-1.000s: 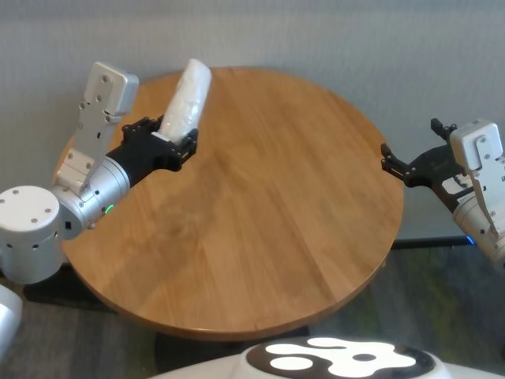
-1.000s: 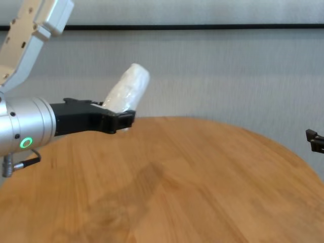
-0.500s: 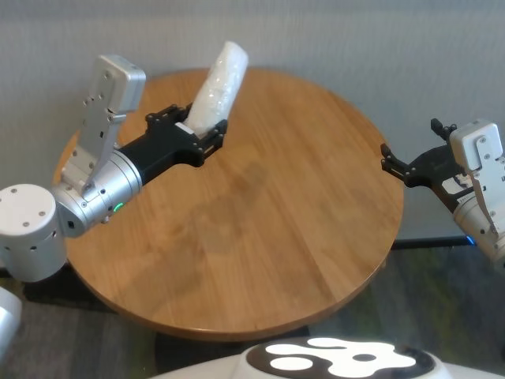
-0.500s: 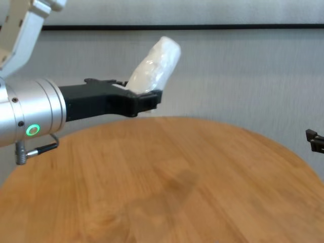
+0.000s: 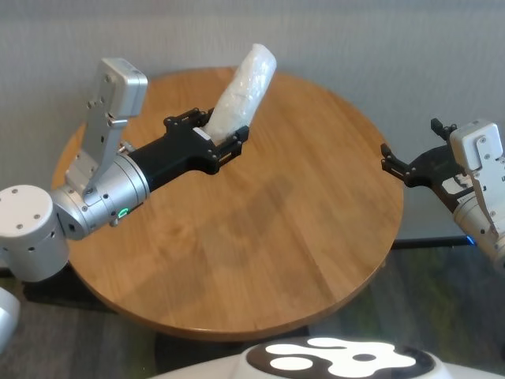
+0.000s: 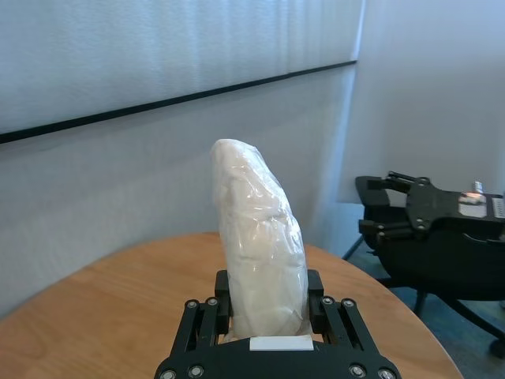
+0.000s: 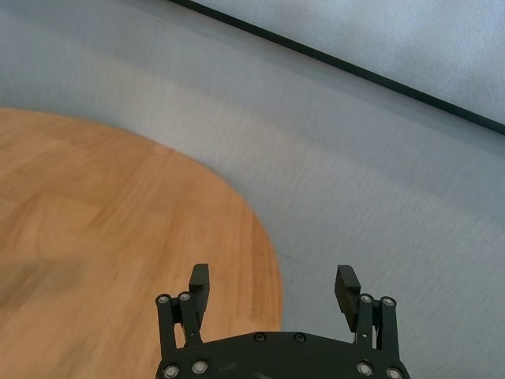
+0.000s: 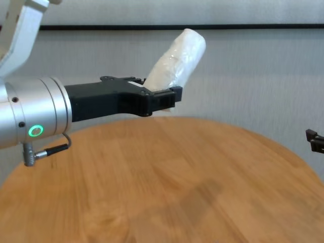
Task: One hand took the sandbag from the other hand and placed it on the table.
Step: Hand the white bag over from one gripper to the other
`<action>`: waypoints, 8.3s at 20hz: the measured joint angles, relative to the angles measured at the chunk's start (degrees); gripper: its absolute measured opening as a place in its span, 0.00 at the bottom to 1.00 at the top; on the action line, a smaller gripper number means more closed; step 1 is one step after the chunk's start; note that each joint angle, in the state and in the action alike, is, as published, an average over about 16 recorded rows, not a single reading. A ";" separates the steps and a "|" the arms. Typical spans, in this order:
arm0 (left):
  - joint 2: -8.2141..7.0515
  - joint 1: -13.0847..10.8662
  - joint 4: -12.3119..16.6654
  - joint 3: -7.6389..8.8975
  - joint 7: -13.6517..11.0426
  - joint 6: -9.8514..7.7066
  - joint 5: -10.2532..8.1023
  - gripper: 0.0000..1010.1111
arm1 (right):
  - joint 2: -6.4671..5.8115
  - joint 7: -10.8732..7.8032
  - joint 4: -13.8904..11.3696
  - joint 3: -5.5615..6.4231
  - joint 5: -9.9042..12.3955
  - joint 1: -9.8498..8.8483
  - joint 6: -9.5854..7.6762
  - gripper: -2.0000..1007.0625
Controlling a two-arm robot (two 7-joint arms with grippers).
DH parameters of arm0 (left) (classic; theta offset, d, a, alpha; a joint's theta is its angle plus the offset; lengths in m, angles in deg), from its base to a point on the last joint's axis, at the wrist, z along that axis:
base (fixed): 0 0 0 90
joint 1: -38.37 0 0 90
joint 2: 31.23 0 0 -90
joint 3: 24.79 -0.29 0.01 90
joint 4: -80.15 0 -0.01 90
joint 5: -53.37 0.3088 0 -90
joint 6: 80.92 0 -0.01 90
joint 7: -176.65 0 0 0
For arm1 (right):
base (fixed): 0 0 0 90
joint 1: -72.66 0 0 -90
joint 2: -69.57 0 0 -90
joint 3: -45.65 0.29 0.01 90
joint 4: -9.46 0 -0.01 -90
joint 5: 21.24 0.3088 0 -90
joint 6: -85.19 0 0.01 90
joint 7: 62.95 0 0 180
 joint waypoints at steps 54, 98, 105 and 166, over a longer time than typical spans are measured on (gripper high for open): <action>-7.48 2.95 1.57 -8.01 -7.79 2.40 -8.67 0.57 | 0.00 0.00 0.00 0.00 0.00 0.00 0.00 1.00; -7.46 2.96 1.50 -7.93 -8.08 2.48 -8.46 0.57 | -0.46 -11.42 -6.34 0.52 2.63 -3.33 7.87 1.00; -7.46 2.96 1.50 -7.93 -8.08 2.49 -8.46 0.57 | -0.62 -16.81 -7.86 0.74 5.29 -3.98 10.27 1.00; -7.46 2.97 1.50 -7.93 -8.08 2.49 -8.46 0.57 | 2.31 -46.47 -6.10 5.83 49.18 -4.74 -7.54 1.00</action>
